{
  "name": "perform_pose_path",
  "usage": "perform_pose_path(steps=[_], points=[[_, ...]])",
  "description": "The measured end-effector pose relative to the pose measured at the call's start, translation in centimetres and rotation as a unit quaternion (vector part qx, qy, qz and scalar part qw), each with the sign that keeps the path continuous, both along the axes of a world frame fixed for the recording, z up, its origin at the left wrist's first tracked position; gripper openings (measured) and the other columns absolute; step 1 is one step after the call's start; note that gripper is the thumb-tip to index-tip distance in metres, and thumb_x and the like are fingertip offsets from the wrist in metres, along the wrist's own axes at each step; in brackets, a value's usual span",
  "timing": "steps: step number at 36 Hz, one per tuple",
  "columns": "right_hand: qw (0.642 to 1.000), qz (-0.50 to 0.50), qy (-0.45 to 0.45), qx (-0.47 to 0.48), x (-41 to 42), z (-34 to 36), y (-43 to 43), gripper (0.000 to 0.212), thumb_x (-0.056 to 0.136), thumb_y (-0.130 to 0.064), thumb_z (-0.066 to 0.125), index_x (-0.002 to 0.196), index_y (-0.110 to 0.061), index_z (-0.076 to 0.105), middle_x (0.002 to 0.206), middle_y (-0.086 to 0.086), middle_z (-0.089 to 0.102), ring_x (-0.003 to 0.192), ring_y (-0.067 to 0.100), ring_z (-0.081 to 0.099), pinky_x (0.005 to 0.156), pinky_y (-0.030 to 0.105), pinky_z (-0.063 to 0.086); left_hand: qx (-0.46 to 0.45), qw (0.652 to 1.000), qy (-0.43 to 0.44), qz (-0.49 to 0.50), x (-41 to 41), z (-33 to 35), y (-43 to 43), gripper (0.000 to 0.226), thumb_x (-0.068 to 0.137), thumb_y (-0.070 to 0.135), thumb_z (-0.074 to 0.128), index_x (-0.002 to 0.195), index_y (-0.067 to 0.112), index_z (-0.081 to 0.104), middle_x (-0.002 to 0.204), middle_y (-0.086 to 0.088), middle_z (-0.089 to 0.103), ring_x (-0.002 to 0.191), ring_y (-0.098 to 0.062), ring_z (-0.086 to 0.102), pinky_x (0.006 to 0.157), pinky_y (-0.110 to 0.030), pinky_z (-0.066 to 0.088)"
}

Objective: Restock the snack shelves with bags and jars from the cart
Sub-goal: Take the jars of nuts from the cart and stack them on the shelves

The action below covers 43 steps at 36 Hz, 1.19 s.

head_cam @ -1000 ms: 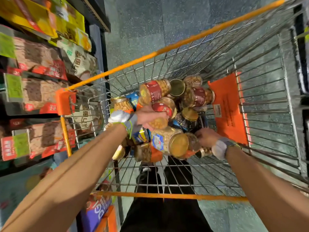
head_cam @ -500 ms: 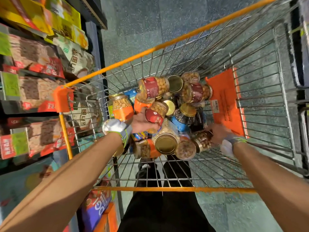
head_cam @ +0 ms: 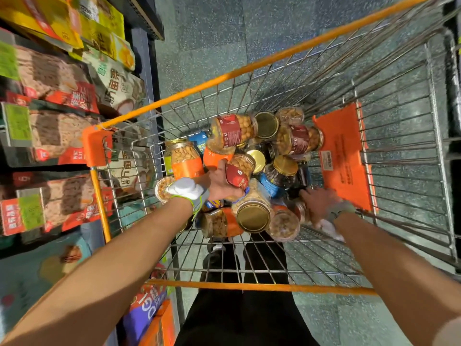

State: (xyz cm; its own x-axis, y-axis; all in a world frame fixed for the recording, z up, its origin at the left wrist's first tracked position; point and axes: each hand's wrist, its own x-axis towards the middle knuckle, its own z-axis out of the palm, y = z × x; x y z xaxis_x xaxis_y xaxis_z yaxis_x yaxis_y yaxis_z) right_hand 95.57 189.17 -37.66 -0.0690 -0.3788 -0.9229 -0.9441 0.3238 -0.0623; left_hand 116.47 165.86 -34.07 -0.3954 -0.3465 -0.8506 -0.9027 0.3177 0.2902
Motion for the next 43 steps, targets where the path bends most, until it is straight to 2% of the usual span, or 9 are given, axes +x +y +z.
perform_pose_path(steps=[4,8,13,19,23,27,32,36,43], points=[[0.993,-0.119,0.007,-0.002,-2.3,0.8,-1.8,0.09,0.057,-0.057,0.085,0.128,-0.015,0.048,0.119,0.011,0.061,0.11,0.032,0.059,0.086,0.039,0.049,0.014,1.0,-0.019,-0.015,-0.4,0.1,-0.4,0.116,0.069,0.054,0.085,0.152,0.017,0.013,0.135,-0.011,0.054,0.117,-0.032,0.057,0.1,-0.04,0.05],[0.939,-0.339,-0.035,-0.046,-4.3,0.5,-0.7,0.067,0.044,-0.074,0.083,0.082,-0.024,0.058,0.083,0.0,0.063,0.082,0.026,0.063,0.07,0.038,0.051,-0.003,0.999,-0.002,-0.038,-0.7,1.0,-0.2,0.103,0.083,0.054,0.074,0.157,0.015,0.015,0.14,-0.012,0.052,0.126,-0.035,0.053,0.103,-0.036,0.045],[0.883,-0.452,-0.107,-0.061,-5.1,4.2,-2.1,0.058,0.065,-0.057,0.085,0.096,-0.014,0.061,0.088,0.006,0.066,0.068,0.012,0.065,0.062,0.023,0.05,-0.046,0.998,0.007,-0.051,-1.4,1.9,0.7,0.071,0.094,0.047,0.061,0.15,0.013,0.034,0.13,-0.015,0.058,0.121,-0.037,0.057,0.102,-0.045,0.048],[0.919,-0.392,-0.011,-0.043,-3.2,4.6,-1.4,0.115,0.054,-0.075,0.08,0.145,-0.016,0.04,0.12,0.011,0.067,0.101,0.032,0.066,0.086,0.039,0.054,-0.061,0.994,-0.012,-0.091,-0.6,2.4,1.1,0.058,0.096,0.032,0.056,0.146,0.013,0.036,0.135,-0.015,0.054,0.122,-0.035,0.053,0.103,-0.043,0.045],[0.951,-0.309,0.023,-0.011,-2.6,4.1,0.1,0.107,0.071,-0.069,0.073,0.151,-0.014,0.029,0.139,0.018,0.052,0.121,0.037,0.056,0.1,0.045,0.049,-0.066,0.996,-0.018,-0.049,-0.8,2.3,1.8,0.059,0.091,0.035,0.061,0.143,0.017,0.04,0.13,-0.013,0.057,0.117,-0.036,0.057,0.097,-0.041,0.05],[0.934,-0.351,0.008,0.059,-5.3,-5.7,5.0,0.146,0.038,-0.103,0.048,0.152,-0.015,0.025,0.139,0.018,0.055,0.114,0.038,0.061,0.097,0.05,0.053,-0.129,0.99,0.027,-0.044,-1.3,2.7,1.8,0.039,0.092,0.029,0.053,0.129,0.017,0.055,0.127,-0.008,0.056,0.118,-0.032,0.056,0.094,-0.037,0.049],[0.939,-0.341,0.024,-0.041,-2.5,4.4,-1.5,0.096,0.062,-0.085,0.065,0.129,-0.017,0.053,0.115,0.006,0.065,0.097,0.027,0.066,0.086,0.042,0.057,-0.164,0.975,0.15,0.009,-2.5,4.2,0.3,0.045,0.094,0.022,0.053,0.137,0.009,0.049,0.14,-0.016,0.043,0.126,-0.036,0.045,0.104,-0.04,0.044],[0.923,-0.331,0.088,-0.176,-3.2,7.3,-5.9,0.064,0.086,-0.047,0.062,0.136,-0.012,0.043,0.13,0.017,0.051,0.119,0.037,0.05,0.093,0.048,0.052,-0.272,0.949,0.155,0.045,-4.4,4.6,-1.0,0.071,0.085,0.028,0.063,0.147,0.003,0.037,0.144,-0.025,0.036,0.132,-0.043,0.035,0.109,-0.048,0.038],[0.934,-0.229,0.082,-0.261,-5.2,6.5,-11.9,0.071,0.085,-0.035,0.064,0.145,-0.013,0.031,0.144,0.017,0.038,0.131,0.035,0.032,0.106,0.049,0.036,-0.175,0.981,0.023,-0.079,-5.8,1.8,-4.4,0.104,0.091,0.052,0.065,0.161,0.023,-0.006,0.166,-0.021,-0.01,0.152,-0.044,0.003,0.121,-0.052,0.021]])
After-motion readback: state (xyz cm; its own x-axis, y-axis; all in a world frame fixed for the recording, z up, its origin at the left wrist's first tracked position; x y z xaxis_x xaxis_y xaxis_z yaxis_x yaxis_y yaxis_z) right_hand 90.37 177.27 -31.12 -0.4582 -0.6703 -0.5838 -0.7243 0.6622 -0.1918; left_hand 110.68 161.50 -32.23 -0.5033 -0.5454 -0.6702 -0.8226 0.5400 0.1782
